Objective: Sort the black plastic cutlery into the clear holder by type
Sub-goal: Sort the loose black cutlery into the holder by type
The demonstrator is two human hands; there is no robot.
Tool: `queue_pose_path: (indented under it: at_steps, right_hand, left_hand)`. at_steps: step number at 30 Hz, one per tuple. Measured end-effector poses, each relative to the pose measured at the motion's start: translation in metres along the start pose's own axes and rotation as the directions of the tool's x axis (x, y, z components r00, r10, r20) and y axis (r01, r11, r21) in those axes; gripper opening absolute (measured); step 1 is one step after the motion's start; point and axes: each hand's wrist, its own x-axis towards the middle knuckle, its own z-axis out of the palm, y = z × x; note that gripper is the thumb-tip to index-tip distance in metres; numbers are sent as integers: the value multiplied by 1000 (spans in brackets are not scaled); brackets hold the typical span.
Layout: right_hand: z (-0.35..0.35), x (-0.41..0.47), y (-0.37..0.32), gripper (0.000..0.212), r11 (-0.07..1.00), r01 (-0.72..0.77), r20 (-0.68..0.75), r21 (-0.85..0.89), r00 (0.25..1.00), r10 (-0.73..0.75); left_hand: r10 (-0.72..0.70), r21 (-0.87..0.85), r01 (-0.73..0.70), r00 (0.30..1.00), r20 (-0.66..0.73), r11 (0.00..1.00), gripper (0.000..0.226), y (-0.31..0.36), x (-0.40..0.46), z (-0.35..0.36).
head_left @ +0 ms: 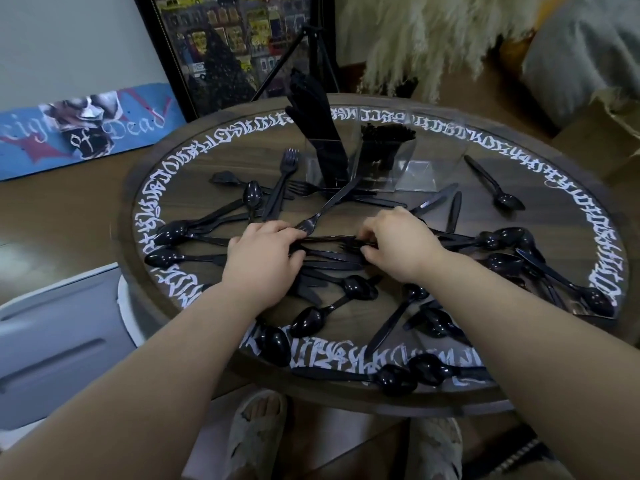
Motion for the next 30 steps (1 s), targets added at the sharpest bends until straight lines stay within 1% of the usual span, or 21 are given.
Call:
queue_pose_path:
  at_steps: [5,8,9,11,14,16,17,19,21,23,25,27,28,30]
  right_hand:
    - [5,2,-1,16,984,-107,20,144,994,105]
    - [4,5,-2,14,981,-121,54,150,992,115]
    - [2,6,-2,10,981,-117,44,157,993,112]
    - [-2,7,-7,5,977,-73,-34,200,996,81]
    - [-7,13,-21,6,958,84,-220,273,975,-22]
    - [-7,21,-30,12,953,144,-263,266,962,-72]
    - [-6,25,-34,19,956,148,-246,253,966,-84]
    - [-3,34,-38,30,974,123,-157,191,983,-94]
    - [1,41,-38,29,989,110,-81,101,992,-102]
    - [2,44,-38,23,994,102,-31,33,994,-101]
    - [2,42,-35,15,997,73,-16,17,997,-72]
    - [3,38,-30,9,999,28,-55,30,998,-26]
    - [3,36,-28,10,999,1,-79,49,997,3]
    - [4,31,-24,10,994,-44,-126,96,990,56]
  left_hand:
    - [-3,-33,3,1000,10,999,30,-4,1,-3]
    - [-7,-47,7,1000,16,999,22,-8,0,-6]
    - [-4,-50,5,1000,14,999,20,-9,0,-6]
    - [2,-65,-1,1000,6,998,18,-11,1,-5]
    - [12,-75,-12,1000,7,997,16,-13,4,-3]
    - [27,-78,-27,1000,3,997,18,-14,6,-1]
    - [41,-85,-41,999,-9,995,20,-15,7,0]
    - [70,-102,-74,996,-47,992,23,-16,8,0]
    - [95,-111,-105,991,-90,988,25,-17,8,-1]
    - [104,-122,-120,985,-135,985,26,-17,9,-4]
    - [50,-140,-79,978,-204,987,22,-19,11,-6]
    - [-80,-177,30,957,-280,984,18,-23,16,-8]
    - [-144,-192,88,944,-298,977,19,-25,19,-8]
    - [-231,-192,182,933,-276,965,30,-28,25,-7]
